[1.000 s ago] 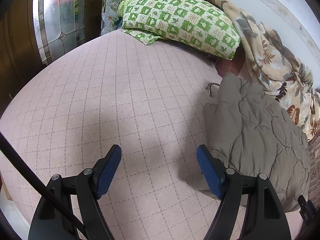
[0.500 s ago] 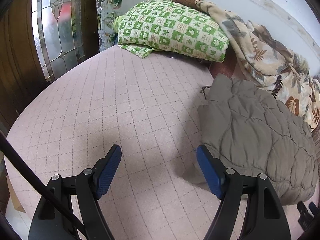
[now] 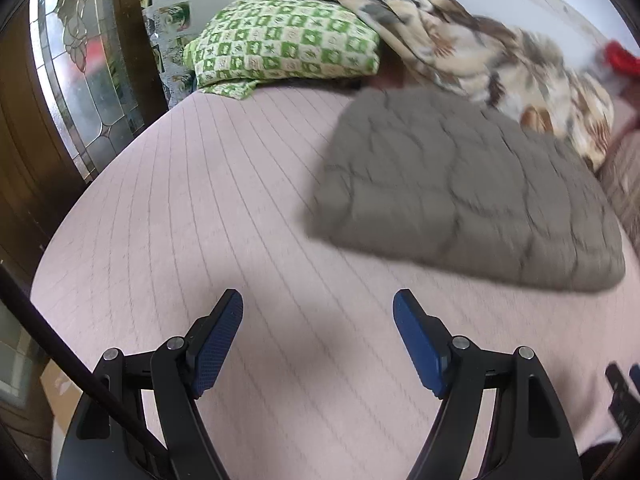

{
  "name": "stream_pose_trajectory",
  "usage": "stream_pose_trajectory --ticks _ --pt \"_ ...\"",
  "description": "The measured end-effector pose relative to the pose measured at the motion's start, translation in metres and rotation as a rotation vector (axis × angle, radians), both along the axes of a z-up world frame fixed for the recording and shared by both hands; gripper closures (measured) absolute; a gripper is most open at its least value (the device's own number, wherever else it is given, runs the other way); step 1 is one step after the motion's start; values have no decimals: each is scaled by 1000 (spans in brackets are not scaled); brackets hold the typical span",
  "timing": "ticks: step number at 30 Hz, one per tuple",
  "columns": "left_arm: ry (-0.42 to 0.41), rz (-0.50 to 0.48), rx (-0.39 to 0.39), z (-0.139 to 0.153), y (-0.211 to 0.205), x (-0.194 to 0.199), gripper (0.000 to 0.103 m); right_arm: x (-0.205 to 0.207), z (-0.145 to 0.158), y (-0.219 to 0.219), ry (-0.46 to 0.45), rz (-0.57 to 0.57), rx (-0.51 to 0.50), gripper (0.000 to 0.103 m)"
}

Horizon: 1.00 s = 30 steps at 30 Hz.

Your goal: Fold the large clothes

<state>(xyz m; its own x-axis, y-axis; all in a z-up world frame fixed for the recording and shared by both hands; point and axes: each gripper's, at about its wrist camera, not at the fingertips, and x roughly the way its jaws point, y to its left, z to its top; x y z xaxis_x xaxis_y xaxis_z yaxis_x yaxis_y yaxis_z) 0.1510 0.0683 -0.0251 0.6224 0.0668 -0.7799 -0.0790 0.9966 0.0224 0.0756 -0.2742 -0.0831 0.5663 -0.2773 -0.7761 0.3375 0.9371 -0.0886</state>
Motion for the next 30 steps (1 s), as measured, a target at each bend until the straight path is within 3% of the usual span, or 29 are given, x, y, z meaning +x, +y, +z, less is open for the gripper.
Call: stream_pose_trajectory --ticks 7,13,30 --pt "71 -19 -16 -1 -15 -43 26 -30 -1 -14 -44 -28 101 17" --pt "77 -38 6 5 -30 -69 26 -51 -2 -18 -71 -25 93 17" --pt "70 -70 51 10 -49 -88 26 -72 -18 -40 -67 -66 145 16"
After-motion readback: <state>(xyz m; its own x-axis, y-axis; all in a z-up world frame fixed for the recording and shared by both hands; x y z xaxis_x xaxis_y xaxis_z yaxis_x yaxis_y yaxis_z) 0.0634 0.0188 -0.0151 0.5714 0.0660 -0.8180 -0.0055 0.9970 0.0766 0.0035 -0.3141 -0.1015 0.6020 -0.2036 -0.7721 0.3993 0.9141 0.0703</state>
